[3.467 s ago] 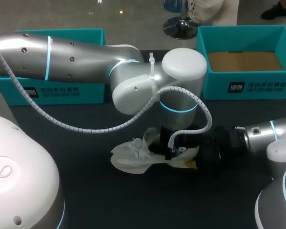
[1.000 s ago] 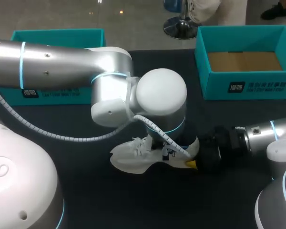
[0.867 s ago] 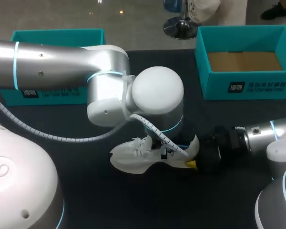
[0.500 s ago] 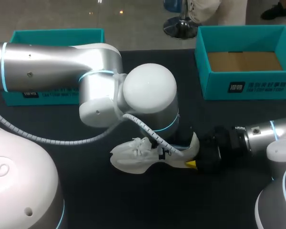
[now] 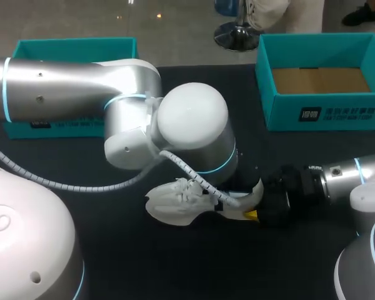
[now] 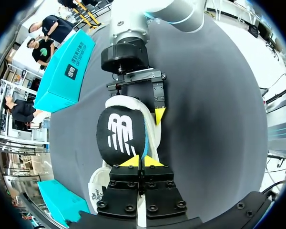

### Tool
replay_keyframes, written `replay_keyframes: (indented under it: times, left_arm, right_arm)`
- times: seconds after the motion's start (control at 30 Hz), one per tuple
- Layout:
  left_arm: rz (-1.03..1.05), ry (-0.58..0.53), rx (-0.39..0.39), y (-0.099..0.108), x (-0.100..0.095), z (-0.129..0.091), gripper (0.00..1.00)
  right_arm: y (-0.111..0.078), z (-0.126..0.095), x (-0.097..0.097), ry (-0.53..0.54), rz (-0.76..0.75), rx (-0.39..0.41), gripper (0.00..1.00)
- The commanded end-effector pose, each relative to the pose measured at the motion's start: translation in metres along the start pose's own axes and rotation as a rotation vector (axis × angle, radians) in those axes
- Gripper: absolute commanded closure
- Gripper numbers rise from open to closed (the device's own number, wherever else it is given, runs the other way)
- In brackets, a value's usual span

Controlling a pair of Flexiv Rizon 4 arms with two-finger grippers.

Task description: Take the shoe out of the shoebox, open the shoe tongue, remove and reinsert the insole, then place the shoe into the shoebox

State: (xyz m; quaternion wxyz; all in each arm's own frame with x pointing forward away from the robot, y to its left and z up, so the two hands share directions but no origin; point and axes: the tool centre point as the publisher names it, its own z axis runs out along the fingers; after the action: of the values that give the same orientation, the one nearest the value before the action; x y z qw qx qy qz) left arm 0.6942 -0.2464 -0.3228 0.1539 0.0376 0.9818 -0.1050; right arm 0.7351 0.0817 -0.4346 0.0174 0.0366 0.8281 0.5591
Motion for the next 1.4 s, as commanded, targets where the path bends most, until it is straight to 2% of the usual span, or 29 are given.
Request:
replay_keyframes:
  times: [0.03, 0.17, 0.27, 0.3, 0.37, 0.5, 0.63, 0.8, 1.2, 1.4]
  left_arm:
    - [-0.007, 0.006, 0.032, 0.010, 0.002, -0.001, 1.00]
    - [0.001, 0.005, 0.051, 0.010, 0.003, -0.001, 1.00]
    - [0.020, 0.001, 0.135, 0.012, 0.005, -0.006, 1.00]
    - [0.037, 0.019, 0.205, 0.014, 0.006, -0.009, 1.00]
    - [0.051, 0.014, 0.250, 0.019, 0.010, -0.011, 1.00]
    - [0.042, 0.029, 0.324, 0.032, 0.015, -0.011, 1.00]
    - [0.031, 0.031, 0.350, 0.041, 0.016, -0.011, 1.00]
    - [0.024, 0.027, 0.331, 0.041, 0.017, -0.010, 1.00]
    - [0.039, 0.019, 0.284, 0.002, 0.013, -0.009, 1.00]
    - [0.045, 0.021, 0.253, -0.009, 0.012, -0.005, 1.00]
  right_arm:
    - [-0.003, 0.005, 0.000, -0.001, 0.001, 0.003, 1.00]
    - [-0.003, 0.005, 0.000, -0.001, 0.001, 0.003, 1.00]
    - [-0.003, 0.005, 0.000, -0.001, 0.001, 0.003, 1.00]
    - [-0.003, 0.005, 0.000, -0.001, 0.001, 0.003, 1.00]
    - [-0.003, 0.005, 0.000, -0.001, 0.001, 0.003, 1.00]
    - [-0.003, 0.005, 0.000, -0.001, 0.001, 0.003, 1.00]
    - [-0.003, 0.005, 0.000, -0.001, 0.001, 0.003, 1.00]
    - [-0.003, 0.005, 0.000, -0.001, 0.001, 0.003, 1.00]
    - [-0.003, 0.005, 0.000, -0.001, 0.001, 0.003, 1.00]
    - [-0.003, 0.005, 0.000, -0.001, 0.001, 0.003, 1.00]
